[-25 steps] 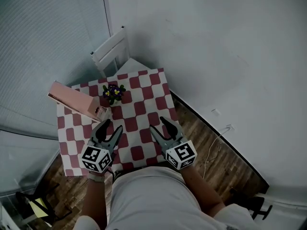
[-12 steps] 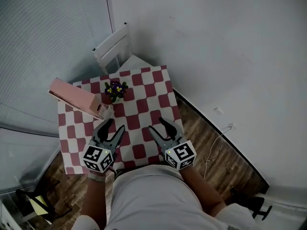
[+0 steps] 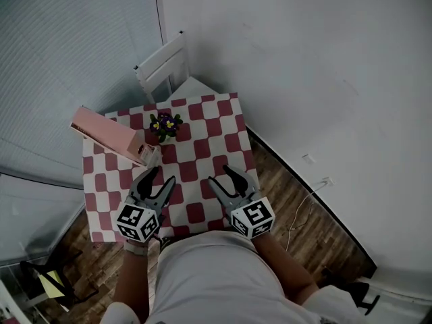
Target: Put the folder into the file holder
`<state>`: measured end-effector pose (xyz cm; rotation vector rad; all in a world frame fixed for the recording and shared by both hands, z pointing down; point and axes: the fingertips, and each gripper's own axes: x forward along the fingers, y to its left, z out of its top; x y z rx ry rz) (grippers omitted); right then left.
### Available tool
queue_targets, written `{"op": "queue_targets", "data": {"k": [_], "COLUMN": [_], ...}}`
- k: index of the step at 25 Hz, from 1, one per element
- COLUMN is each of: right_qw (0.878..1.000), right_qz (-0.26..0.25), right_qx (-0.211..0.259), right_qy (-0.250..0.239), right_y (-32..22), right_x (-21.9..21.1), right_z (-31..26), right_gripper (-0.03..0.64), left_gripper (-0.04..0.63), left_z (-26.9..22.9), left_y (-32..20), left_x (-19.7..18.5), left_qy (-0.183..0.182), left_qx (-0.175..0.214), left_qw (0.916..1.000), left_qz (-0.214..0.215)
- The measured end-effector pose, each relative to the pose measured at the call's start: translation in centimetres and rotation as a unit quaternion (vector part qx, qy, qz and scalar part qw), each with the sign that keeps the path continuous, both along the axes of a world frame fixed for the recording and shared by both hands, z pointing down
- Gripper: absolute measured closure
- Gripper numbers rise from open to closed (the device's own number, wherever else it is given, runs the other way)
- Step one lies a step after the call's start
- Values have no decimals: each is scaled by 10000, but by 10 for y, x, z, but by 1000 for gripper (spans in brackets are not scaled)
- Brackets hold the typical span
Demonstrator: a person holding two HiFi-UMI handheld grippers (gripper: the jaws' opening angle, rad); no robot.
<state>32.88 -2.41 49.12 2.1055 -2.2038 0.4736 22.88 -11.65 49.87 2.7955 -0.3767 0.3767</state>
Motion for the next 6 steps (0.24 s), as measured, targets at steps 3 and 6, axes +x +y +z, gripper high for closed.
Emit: {"op": "queue_targets", "data": {"k": [3,6], "right_qw": [10000,9999], "right_qz": [-46,-58], "right_qx": [-13,-52], "right_qy": [31,75], "right_y": [-2,-2], "right_x": [-1,-2], "right_z": [1,2], "right_gripper": [405,405], "left_gripper": [377,377], "left_z": [1,1], "left_y": [1,1], "left_x": [-1,-4], "left_qy": [-19,-32], "left_qx": [7,-1], "left_qw": [10000,10000], "left_qz": [-19,-64]}}
